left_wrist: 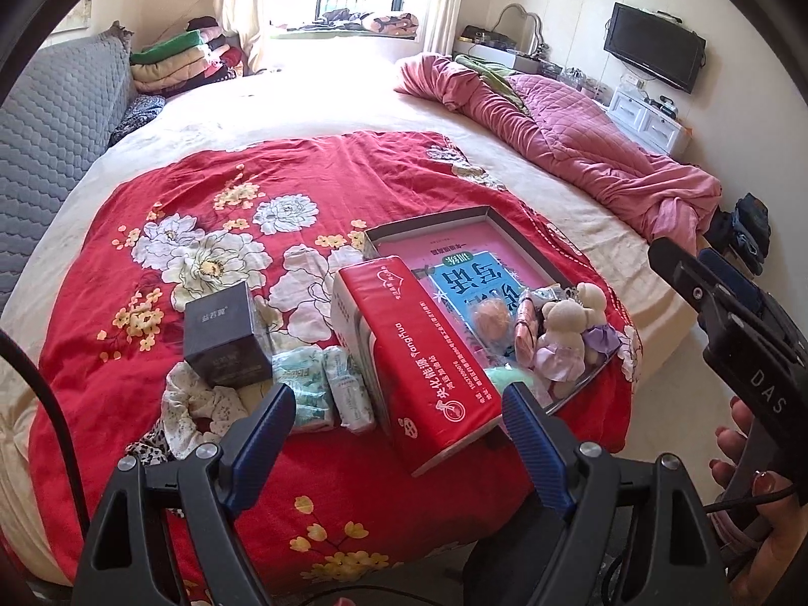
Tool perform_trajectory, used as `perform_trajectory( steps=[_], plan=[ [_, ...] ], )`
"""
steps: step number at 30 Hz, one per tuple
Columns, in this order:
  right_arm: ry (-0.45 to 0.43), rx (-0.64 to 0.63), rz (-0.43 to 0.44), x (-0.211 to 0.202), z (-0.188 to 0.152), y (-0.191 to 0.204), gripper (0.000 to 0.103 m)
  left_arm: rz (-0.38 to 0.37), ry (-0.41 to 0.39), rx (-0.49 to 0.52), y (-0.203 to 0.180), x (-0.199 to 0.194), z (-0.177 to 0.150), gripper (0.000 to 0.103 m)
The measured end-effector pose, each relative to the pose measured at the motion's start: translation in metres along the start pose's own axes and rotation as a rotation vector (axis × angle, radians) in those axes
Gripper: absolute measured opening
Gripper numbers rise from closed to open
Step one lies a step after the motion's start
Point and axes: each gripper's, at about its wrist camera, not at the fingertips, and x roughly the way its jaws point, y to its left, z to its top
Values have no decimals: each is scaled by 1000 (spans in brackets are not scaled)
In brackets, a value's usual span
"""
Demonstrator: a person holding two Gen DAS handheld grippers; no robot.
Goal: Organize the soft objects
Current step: 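Move both open tools back over the pile of scrunchies and tissue packs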
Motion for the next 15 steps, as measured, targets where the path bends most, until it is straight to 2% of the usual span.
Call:
perform_trajectory(
  steps=[15],
  plan=[
    [-22,-48,133,-14,4,45,79,35,-25,-44,36,-25,-7,83]
  ],
)
